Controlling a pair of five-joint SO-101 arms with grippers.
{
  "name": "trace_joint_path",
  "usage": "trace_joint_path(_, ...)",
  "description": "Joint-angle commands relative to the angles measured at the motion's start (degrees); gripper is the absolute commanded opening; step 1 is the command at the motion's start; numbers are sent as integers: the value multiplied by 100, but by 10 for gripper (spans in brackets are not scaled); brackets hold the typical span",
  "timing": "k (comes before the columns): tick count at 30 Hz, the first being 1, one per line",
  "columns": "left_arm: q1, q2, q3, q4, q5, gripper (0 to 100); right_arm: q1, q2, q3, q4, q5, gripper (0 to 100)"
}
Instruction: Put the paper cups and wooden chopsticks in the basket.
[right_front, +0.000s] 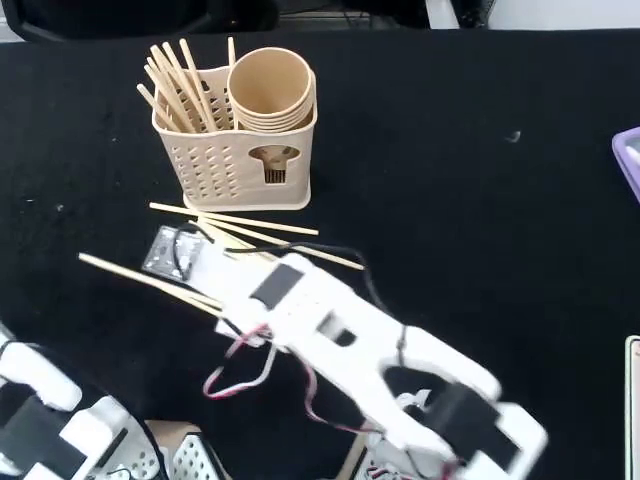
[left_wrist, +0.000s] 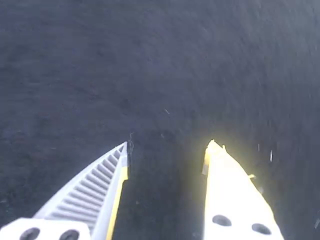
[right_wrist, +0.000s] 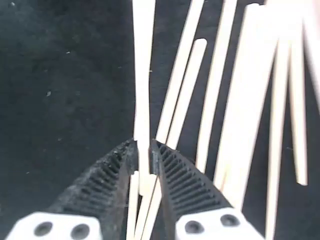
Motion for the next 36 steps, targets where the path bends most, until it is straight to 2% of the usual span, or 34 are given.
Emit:
trace_joint_path(1,752,-193,-233,378,-721,241,114,-1121,629,-378,-273,11)
trace_joint_path(7,1130,-167,-233,492,-1011,241,308,-1974,1464,-352,-299,11)
trace_joint_path(10,1121,-176,-233,510,-993,241,448,-1877,1323,-105,97,11)
trace_joint_path(14,1121,-158,-233,501,-993,241,457,-1244,963,299,501,11)
trace_joint_path(21,1103,-149,-233,475,-993,241,475,400,189,387,492,11)
trace_joint_path(27,910,-193,-233,466,-976,241,510,901,-444,1196,413,17)
trace_joint_path(32,910,-193,-242,466,-976,241,536,787,-444,1266,237,132)
trace_joint_path(36,910,-193,-242,466,-976,241,510,382,-242,1143,193,129)
